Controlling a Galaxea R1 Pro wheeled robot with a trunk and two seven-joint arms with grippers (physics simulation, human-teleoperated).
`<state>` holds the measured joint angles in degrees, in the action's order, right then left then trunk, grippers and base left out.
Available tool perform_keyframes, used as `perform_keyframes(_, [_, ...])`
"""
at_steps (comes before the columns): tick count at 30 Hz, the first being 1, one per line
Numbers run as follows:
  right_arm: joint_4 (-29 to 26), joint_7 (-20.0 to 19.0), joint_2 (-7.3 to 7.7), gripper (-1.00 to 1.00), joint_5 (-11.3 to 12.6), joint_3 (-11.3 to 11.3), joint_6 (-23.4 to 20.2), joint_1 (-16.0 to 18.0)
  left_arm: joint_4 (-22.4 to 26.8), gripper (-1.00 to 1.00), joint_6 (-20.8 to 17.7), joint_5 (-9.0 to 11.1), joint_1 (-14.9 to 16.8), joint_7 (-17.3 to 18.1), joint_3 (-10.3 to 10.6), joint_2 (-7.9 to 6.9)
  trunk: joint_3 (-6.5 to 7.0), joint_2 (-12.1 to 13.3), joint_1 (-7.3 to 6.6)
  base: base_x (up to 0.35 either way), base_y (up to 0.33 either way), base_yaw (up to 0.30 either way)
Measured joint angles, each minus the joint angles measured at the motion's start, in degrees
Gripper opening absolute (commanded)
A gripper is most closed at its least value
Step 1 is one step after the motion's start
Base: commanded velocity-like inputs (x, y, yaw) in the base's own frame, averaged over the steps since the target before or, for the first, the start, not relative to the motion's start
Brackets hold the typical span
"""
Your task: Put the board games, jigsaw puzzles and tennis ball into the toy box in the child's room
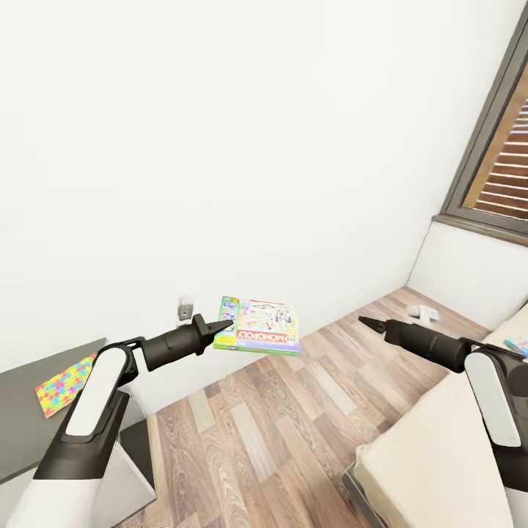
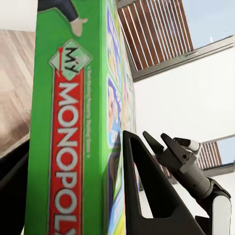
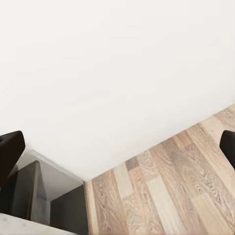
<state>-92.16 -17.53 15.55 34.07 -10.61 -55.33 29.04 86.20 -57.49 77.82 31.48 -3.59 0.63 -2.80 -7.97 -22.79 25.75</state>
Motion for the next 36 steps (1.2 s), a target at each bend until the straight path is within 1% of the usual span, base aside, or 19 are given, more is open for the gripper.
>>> perform_keyframes(36, [0.0, -0.09, 0.0, 1.0, 0.05, 0.06, -0.05, 0.0, 0.27, -1.0, -0.09, 0.02, 0.0, 0.15, -0.08, -0.08, 1.26, 0.0, 0.0, 0.0, 0.0, 0.27])
